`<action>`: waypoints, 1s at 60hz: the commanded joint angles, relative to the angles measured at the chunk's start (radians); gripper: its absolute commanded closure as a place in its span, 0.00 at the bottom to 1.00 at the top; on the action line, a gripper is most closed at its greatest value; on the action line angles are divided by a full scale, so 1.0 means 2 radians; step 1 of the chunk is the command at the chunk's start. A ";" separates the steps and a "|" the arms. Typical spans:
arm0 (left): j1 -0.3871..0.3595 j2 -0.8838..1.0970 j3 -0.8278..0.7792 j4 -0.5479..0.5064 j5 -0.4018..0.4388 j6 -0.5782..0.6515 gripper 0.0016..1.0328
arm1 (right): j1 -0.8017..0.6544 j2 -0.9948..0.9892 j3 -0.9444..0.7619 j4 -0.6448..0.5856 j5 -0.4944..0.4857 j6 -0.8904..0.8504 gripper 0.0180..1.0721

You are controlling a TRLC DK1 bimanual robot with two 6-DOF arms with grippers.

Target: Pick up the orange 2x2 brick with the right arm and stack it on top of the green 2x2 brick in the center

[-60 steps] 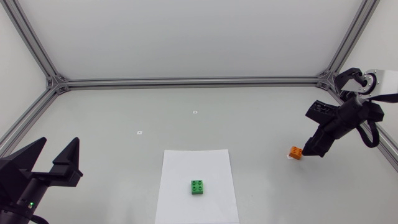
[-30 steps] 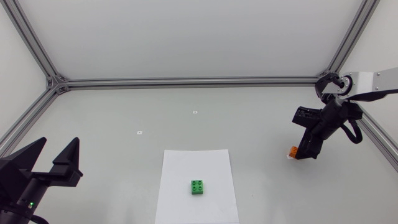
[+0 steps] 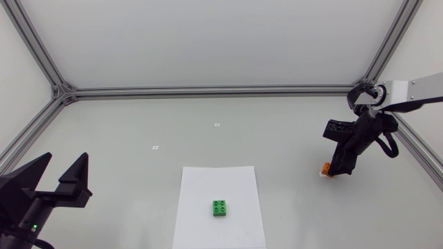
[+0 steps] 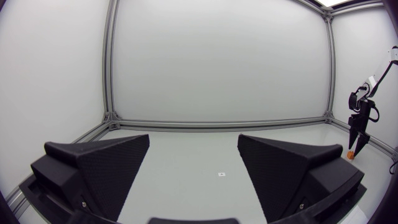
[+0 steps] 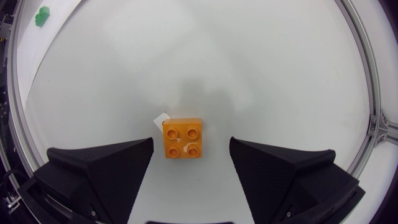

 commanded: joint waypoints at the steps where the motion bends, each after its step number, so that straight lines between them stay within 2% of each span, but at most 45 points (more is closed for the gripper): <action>1: 0.000 -0.003 -0.021 -0.006 0.001 0.003 0.04 | 0.004 0.014 -0.001 -0.010 0.004 -0.018 0.22; 37: 0.000 -0.003 -0.021 -0.006 0.001 0.003 0.04 | 0.011 0.028 0.001 -0.004 0.006 -0.023 0.22; 44: 0.000 -0.003 -0.021 -0.006 0.001 0.003 0.04 | 0.009 0.032 0.003 -0.003 0.006 -0.025 0.31; 54: 0.000 -0.003 -0.021 -0.006 0.001 0.003 0.04 | 0.009 0.031 0.005 -0.004 0.006 -0.028 0.33; 60: 0.000 -0.003 -0.021 -0.006 0.001 0.003 0.04 | 0.010 0.032 0.009 -0.004 0.005 -0.030 0.41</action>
